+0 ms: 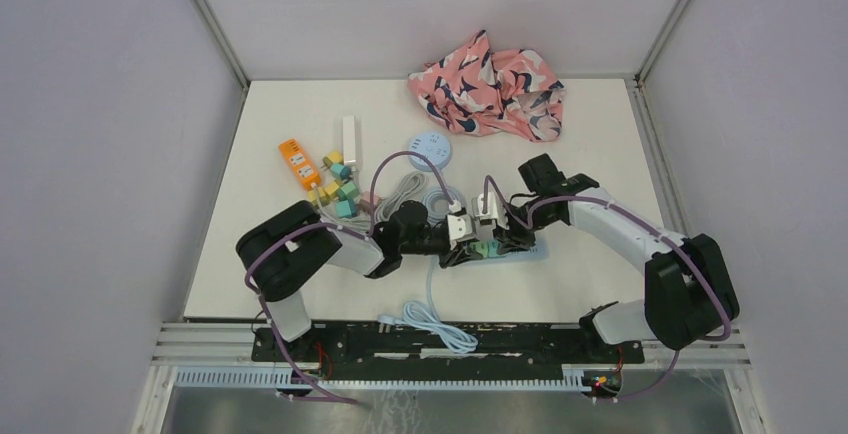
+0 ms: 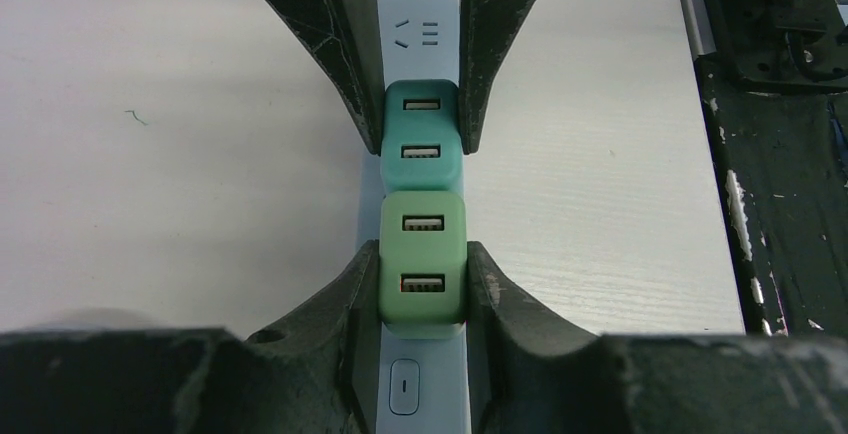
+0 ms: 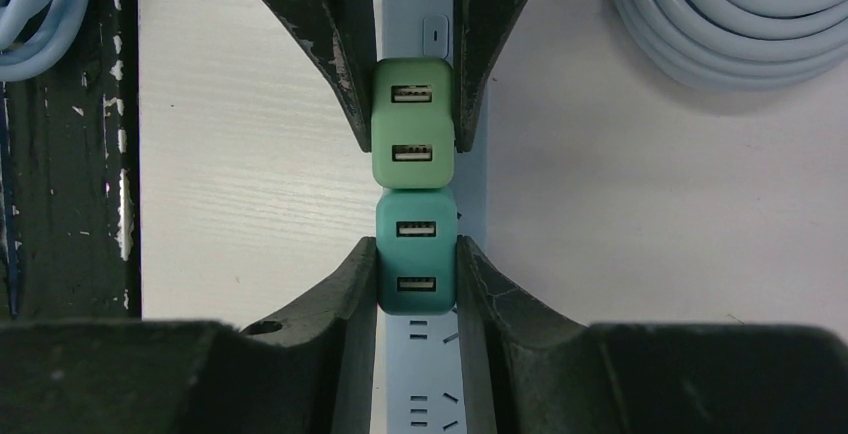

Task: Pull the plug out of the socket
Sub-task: Remove the plug from the socket.

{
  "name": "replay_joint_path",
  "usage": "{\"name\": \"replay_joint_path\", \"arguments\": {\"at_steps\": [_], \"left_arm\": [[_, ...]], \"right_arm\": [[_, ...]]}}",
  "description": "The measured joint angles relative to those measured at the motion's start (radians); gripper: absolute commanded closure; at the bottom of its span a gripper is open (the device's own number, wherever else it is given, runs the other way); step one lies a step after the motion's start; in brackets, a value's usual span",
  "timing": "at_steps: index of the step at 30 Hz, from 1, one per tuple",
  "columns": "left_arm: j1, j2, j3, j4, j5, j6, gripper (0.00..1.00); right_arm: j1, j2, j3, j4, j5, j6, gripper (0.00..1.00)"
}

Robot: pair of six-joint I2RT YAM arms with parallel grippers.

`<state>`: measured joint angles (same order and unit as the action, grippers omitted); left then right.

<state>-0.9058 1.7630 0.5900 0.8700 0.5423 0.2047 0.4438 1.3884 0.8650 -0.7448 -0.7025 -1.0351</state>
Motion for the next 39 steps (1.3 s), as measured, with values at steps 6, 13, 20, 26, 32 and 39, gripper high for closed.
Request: {"name": "replay_joint_path", "arguments": {"at_steps": [6, 13, 20, 26, 32, 39], "left_arm": [[0.014, 0.004, 0.008, -0.004, 0.023, -0.002, 0.97], [0.023, 0.008, 0.033, 0.018, 0.048, -0.010, 0.97], [0.037, 0.018, 0.031, -0.014, 0.085, -0.033, 0.97], [0.050, 0.022, 0.033, -0.013, 0.100, -0.055, 0.97], [0.053, 0.041, 0.059, -0.008, 0.109, -0.055, 0.97], [0.065, 0.052, 0.065, -0.019, 0.165, -0.058, 0.97]], "right_arm": [[-0.028, -0.010, -0.005, 0.015, -0.013, 0.046, 1.00], [-0.088, -0.077, -0.012, -0.080, -0.100, -0.207, 1.00], [-0.002, -0.069, -0.026, -0.014, -0.021, -0.100, 1.00], [-0.006, -0.067, -0.027, 0.042, -0.010, 0.066, 1.00], [-0.080, -0.067, -0.027, -0.003, -0.088, -0.020, 1.00], [-0.018, -0.067, -0.027, -0.068, -0.065, -0.224, 1.00]]}}
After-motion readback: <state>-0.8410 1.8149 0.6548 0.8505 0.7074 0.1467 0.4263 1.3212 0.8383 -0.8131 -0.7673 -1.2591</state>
